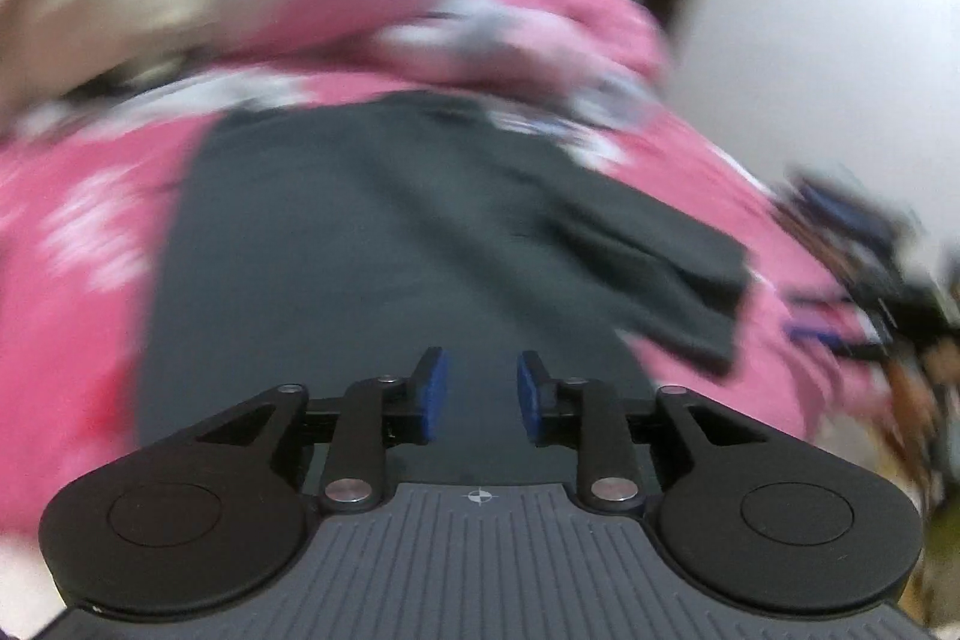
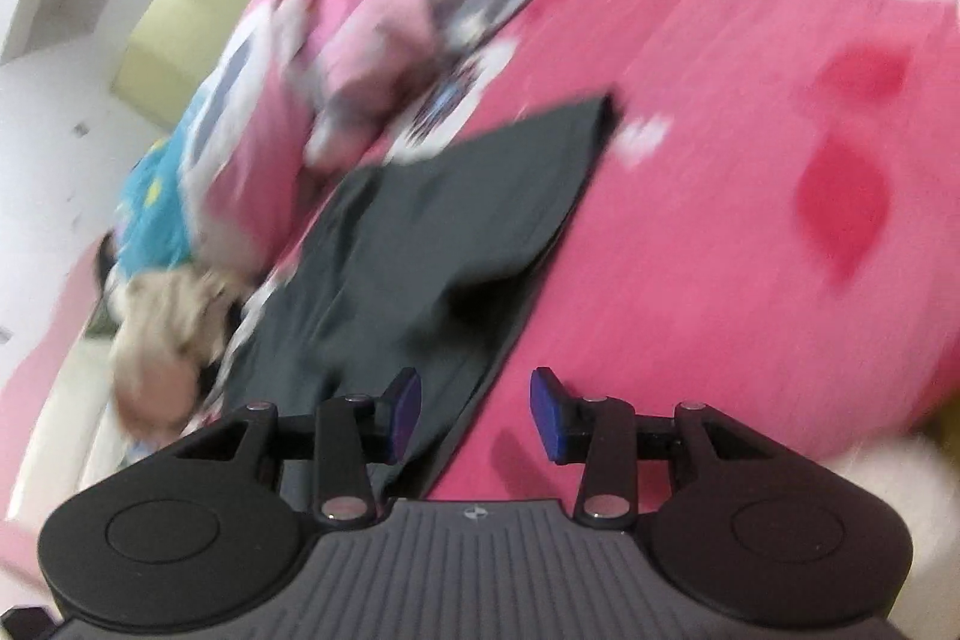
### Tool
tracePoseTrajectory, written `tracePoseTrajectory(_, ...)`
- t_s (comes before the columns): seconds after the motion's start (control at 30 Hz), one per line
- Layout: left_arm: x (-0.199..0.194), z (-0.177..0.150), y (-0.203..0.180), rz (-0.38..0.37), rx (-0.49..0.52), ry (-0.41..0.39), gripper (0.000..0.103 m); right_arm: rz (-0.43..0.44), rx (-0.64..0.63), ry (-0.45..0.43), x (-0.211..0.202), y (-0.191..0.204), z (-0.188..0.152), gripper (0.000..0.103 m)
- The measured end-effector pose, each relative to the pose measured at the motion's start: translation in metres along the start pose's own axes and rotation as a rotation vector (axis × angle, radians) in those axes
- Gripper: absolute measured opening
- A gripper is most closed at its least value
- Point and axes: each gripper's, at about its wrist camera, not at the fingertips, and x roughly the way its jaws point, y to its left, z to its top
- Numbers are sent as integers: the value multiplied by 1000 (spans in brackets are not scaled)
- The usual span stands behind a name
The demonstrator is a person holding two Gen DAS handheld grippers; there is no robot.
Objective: Fold clothes
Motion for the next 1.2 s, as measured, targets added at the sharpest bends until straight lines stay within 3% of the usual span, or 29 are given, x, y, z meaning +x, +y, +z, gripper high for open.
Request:
tracePoseTrajectory(0.07, 29, 10, -37, -64, 144, 8, 37, -50, -1, -46, 5, -12, 24, 44)
tracePoseTrajectory(0.23, 85, 11, -108, -209, 371, 45, 48, -132, 5, -93, 39, -38, 78, 52)
tracePoseTrajectory(0.3, 104, 8, -129, -226, 455, 51, 51, -147, 0, -89, 56, -44, 94, 52)
tracePoseTrajectory(0.4, 126, -3, -141, -138, 509, 64, 50, -139, -65, -56, 79, -43, 109, 53)
tracePoseTrajectory(0.43, 133, -6, -145, -108, 527, 69, 43, -133, -114, -40, 84, -39, 110, 46)
tracePoseTrajectory(0.47, 140, -10, -149, -78, 544, 73, 30, -127, -163, -25, 90, -36, 111, 38)
tracePoseTrajectory(0.5, 147, -13, -153, -48, 562, 77, 26, -121, -211, -9, 95, -32, 112, 9)
tracePoseTrajectory(0.57, 152, -14, -149, -58, 492, 105, 9, -136, -298, -14, 100, -20, 112, 3)
tracePoseTrajectory(0.63, 147, -11, -149, -63, 480, 107, 4, -130, -334, -91, 84, -11, 115, 2)
tracePoseTrajectory(0.77, 133, 4, -145, -173, 387, 110, 3, -85, -303, -207, 45, -6, 127, 2)
tracePoseTrajectory(0.97, 151, 20, -137, -249, 217, 180, 3, -166, -261, -144, 68, -34, 134, 2)
tracePoseTrajectory(1.1, 155, 24, -139, -283, 127, 186, 3, -169, -333, -217, 57, -23, 135, 2)
tracePoseTrajectory(1.2, 170, 11, -148, -287, 153, 223, 8, -254, -394, -185, 76, -33, 131, 3)
